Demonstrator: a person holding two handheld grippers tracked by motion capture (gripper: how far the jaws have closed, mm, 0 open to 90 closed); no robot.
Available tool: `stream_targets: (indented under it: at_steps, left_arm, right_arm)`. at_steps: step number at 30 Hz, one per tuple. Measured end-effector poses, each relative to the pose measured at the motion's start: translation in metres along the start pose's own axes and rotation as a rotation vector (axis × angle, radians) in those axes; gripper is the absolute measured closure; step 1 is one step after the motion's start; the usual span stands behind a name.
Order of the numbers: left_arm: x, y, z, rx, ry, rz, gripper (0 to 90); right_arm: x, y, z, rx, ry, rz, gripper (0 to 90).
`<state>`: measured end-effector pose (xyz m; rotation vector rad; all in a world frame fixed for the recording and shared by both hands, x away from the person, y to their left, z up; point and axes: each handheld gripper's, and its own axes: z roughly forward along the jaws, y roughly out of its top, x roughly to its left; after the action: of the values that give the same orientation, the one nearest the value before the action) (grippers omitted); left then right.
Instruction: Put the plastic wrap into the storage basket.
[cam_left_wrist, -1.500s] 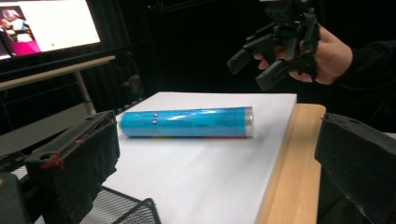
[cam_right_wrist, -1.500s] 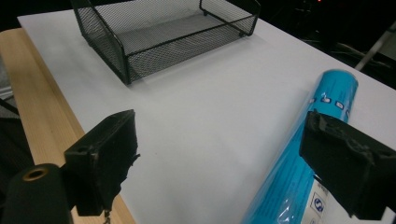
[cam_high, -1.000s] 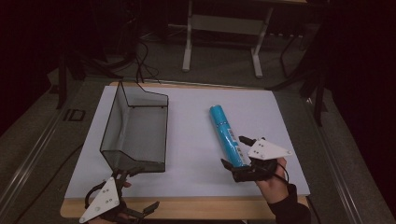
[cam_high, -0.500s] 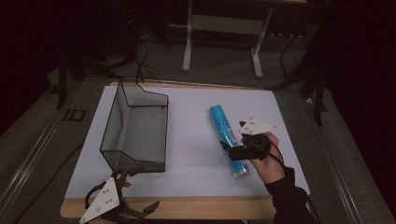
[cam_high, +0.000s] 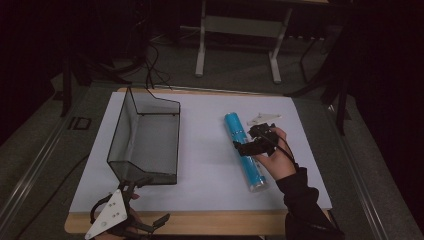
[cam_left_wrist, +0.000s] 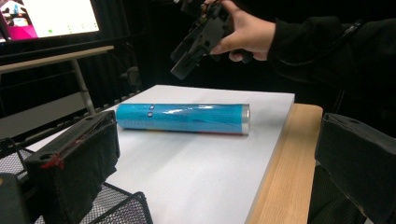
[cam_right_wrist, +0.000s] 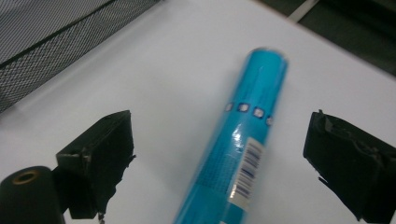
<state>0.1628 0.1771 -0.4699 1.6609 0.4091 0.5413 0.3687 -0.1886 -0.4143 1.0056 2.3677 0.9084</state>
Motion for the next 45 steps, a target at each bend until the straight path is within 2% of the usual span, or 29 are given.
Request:
stream_targets:
  at_steps: [5, 10, 15, 16, 20, 25, 30, 36, 39, 42, 45]
  left_arm:
    - [0.001, 0.000, -0.001, -0.009, 0.010, -0.002, 0.5]
    - [0.001, 0.000, -0.001, -0.009, 0.012, -0.005, 0.5]
    - [0.001, 0.000, -0.001, -0.004, 0.016, 0.000, 0.5]
    - [0.001, 0.000, -0.001, -0.006, 0.016, -0.001, 0.5]
    - [0.001, 0.000, -0.002, -0.007, 0.020, -0.003, 0.5]
    - [0.001, 0.000, -0.001, -0.005, 0.020, 0.002, 0.5]
    - [0.001, 0.000, -0.001, -0.003, 0.018, 0.002, 0.6]
    - [0.001, 0.000, 0.000, 0.003, 0.021, 0.005, 0.5]
    - [0.001, 0.000, -0.001, 0.003, 0.021, 0.007, 0.5]
    - [0.000, -0.001, 0.000, 0.016, 0.023, 0.013, 0.5]
    - [0.000, -0.001, 0.000, 0.016, 0.022, 0.013, 0.5]
  right_arm:
    - [-0.008, 0.004, 0.021, 0.093, -0.002, 0.022, 8.5]
    - [-0.015, 0.006, 0.036, 0.147, -0.021, 0.043, 9.1]
    - [-0.022, 0.007, 0.049, 0.211, -0.014, 0.084, 9.1]
    - [-0.023, 0.008, 0.051, 0.224, -0.015, 0.084, 13.1]
    - [-0.029, 0.007, 0.062, 0.282, 0.008, 0.124, 14.0]
    - [-0.031, 0.004, 0.074, 0.351, -0.005, 0.149, 14.1]
    - [-0.034, 0.002, 0.084, 0.391, -0.018, 0.196, 15.3]
    - [-0.037, 0.000, 0.099, 0.495, -0.016, 0.236, 15.3]
    - [-0.038, -0.005, 0.106, 0.545, 0.004, 0.274, 15.4]
    - [-0.039, -0.008, 0.111, 0.570, 0.005, 0.289, 16.0]
    - [-0.036, -0.010, 0.115, 0.601, 0.000, 0.275, 17.4]
